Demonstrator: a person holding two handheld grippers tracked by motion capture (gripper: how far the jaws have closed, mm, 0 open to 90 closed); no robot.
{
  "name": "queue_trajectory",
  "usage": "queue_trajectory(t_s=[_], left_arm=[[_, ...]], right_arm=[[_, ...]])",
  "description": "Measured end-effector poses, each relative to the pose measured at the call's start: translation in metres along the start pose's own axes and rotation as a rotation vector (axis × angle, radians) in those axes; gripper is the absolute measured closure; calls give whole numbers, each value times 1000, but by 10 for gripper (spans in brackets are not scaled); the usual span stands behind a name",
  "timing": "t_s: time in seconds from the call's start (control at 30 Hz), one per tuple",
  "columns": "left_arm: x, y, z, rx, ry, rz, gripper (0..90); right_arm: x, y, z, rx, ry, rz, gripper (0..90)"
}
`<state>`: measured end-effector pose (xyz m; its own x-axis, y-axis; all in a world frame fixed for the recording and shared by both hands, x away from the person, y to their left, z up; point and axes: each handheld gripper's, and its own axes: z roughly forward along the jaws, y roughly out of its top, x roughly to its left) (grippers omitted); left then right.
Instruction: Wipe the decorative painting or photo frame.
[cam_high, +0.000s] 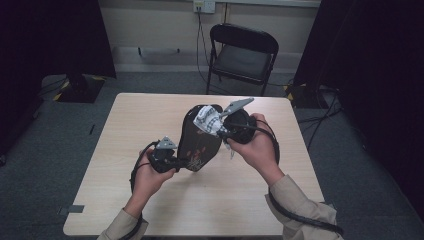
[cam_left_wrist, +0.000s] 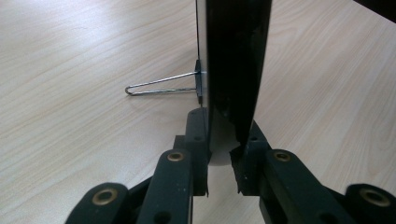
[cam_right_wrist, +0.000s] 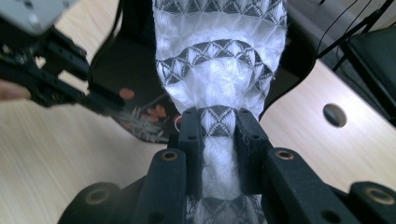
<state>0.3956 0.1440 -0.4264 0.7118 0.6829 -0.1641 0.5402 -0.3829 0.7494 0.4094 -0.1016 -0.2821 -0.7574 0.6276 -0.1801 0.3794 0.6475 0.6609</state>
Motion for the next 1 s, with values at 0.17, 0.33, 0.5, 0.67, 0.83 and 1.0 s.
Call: queue_trajectory(t_s=[0.17,0.33,0.5,0.67,0.83,1.0], left_arm=[[0,0,0,0,-5,0,783],[0,0,0,0,0,3,783],[0,0,1,-1,1,3,784],[0,1,1,3,4,8,783],[1,1,1,1,4,8,783],[1,2,2,1,6,12,783]], right_arm=[[2,11,3,9,-5,-4,758],[8,6,15,21,16,-11,758],[13,-4,26,35,36,-4,758],[17,-18,39,43,56,12,758],[22,-32,53,65,68,19,758],[26,-48,67,89,82,30,758]])
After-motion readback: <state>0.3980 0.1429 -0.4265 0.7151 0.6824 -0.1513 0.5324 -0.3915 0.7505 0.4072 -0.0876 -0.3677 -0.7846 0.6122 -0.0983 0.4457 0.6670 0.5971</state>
